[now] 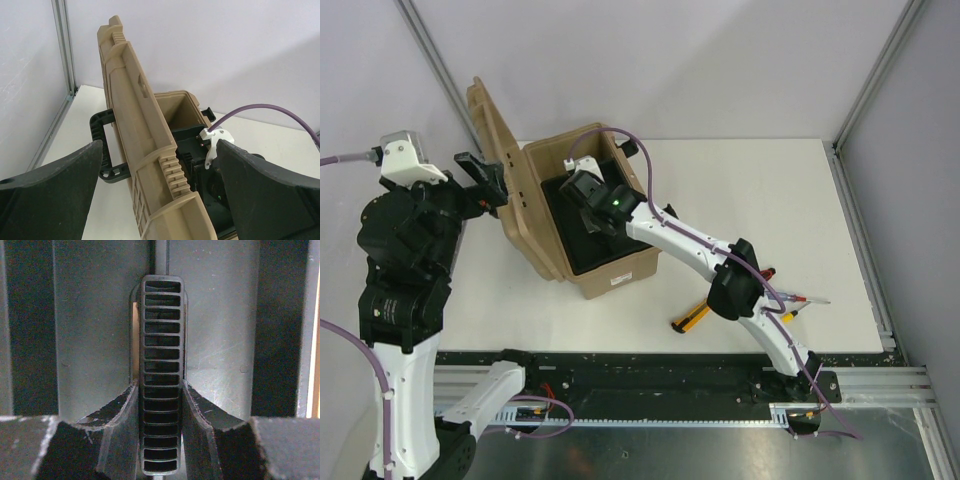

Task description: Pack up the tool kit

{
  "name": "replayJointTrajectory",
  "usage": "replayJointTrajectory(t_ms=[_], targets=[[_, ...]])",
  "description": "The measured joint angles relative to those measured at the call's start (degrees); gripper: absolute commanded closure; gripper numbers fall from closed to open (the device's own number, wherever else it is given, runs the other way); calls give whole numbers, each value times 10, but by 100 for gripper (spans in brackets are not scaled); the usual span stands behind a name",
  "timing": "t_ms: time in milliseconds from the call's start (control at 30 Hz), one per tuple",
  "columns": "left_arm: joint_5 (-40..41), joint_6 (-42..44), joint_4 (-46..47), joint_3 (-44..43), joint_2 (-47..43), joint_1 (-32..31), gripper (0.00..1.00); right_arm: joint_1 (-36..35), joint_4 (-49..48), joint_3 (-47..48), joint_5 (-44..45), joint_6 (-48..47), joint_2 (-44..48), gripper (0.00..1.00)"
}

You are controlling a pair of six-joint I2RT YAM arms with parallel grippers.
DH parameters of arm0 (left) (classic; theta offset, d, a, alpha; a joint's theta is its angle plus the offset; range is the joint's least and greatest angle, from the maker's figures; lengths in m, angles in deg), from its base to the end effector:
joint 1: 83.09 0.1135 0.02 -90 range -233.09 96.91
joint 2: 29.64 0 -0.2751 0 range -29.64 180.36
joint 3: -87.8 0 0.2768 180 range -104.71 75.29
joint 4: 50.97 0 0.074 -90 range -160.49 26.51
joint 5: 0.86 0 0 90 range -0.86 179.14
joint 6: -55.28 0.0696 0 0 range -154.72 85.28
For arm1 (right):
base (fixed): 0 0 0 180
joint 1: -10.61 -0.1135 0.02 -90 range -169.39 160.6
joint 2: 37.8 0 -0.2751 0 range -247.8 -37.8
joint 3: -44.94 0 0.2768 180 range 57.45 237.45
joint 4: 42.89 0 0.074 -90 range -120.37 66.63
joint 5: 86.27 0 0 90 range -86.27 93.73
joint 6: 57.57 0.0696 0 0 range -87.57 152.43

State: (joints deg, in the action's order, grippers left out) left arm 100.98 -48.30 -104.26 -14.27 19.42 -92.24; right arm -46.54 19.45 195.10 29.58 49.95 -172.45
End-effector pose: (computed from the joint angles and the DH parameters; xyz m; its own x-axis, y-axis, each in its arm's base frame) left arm 0.1488 -0.0095 0.5417 0.0063 -0.2338 -0.9723 -0.0468 0.9712 -0.2338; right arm 0.3366 0.4654 0.2836 -0.5561 -0.3619 -0.7482 -0.4476 0.8889 -0.0973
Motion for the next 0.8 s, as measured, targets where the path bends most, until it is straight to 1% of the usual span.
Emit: replayJointTrajectory(t_ms=[200,233,400,533,800], targets=[[0,0,0,0,0,0,1,0,-1,0,0,0,0,100],[0,0,0,0,0,0,1,0,-1,0,0,0,0,98],[0,0,0,0,0,0,1,0,-1,0,0,-2,1,73],[0,0,0,0,1,0,1,0,-1,0,0,-2,1,56],[0,0,0,0,4,0,1,6,-1,-9,-7,-17,3,30]])
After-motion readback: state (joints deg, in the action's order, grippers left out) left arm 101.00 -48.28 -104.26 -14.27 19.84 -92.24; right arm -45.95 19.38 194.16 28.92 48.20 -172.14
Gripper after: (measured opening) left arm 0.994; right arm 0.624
